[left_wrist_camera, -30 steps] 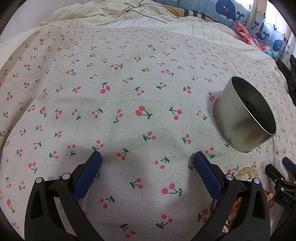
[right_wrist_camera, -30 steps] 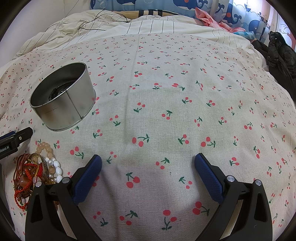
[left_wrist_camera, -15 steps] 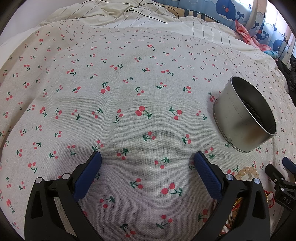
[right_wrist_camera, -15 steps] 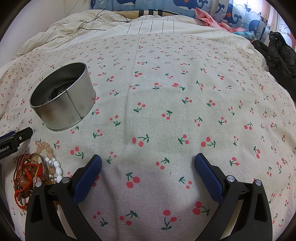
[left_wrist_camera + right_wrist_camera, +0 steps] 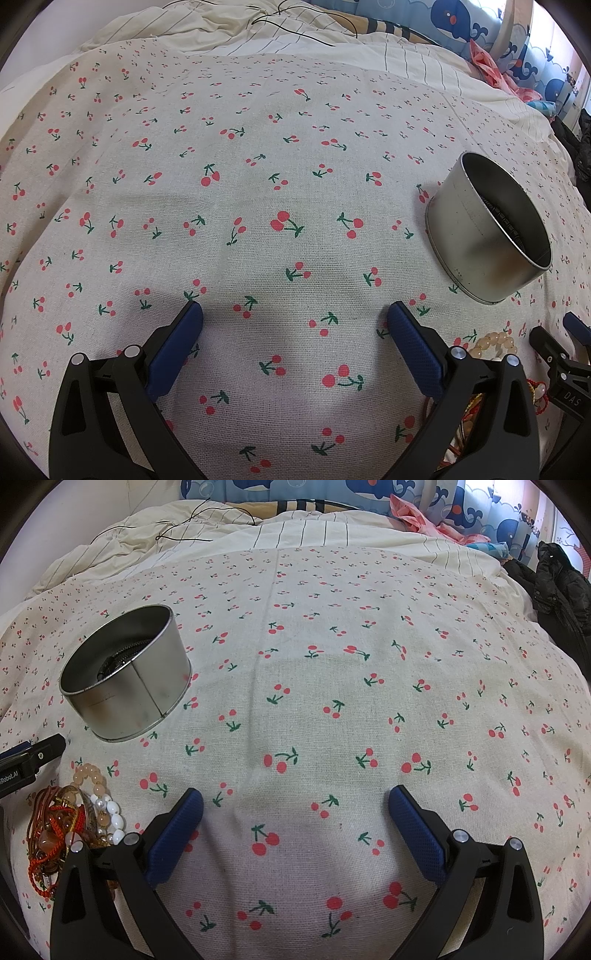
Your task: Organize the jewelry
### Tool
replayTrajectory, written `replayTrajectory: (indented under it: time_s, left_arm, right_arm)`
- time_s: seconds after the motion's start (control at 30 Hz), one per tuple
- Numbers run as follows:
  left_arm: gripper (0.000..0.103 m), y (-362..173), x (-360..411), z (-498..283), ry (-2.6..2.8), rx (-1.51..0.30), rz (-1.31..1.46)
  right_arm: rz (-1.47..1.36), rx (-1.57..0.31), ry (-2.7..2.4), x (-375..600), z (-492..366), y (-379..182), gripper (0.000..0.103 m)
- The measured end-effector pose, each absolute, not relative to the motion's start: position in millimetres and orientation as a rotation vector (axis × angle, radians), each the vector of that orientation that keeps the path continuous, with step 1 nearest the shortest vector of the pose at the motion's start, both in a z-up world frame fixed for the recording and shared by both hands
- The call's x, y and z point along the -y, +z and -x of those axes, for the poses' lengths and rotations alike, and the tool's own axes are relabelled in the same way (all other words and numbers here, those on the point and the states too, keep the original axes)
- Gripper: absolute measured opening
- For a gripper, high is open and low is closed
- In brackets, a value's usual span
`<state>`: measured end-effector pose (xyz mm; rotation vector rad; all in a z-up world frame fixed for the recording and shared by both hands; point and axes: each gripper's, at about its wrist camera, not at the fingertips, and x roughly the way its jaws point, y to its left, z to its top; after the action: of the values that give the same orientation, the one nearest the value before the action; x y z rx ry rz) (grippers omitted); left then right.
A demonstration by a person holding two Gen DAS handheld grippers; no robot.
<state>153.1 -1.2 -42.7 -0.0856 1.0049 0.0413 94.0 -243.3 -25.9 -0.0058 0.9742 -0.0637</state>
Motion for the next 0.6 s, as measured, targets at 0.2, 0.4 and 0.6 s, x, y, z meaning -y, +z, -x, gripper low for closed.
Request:
replayTrajectory:
  time_s: [0.2,0.4,0.6]
  left_arm:
    - [0.096,-44.9,1.0,-154.8,0.045,-1.010,0.078]
    - [0.096,-45.2,4.5,-156.5,0.058,-1.010,0.063]
    - [0.096,-45.2,4.7,-156.3,0.061,-1.010,0.058]
  right_arm:
    - [0.008,-0.974,-0.066,242.8,-94.3,-26.9,0.096]
    - [0.022,-0.982,-0.078,237.7,-96.4,-27.3,0.096]
    - [0.029,-0.986,-0.079,236.4,-96.5,-27.0,0.096]
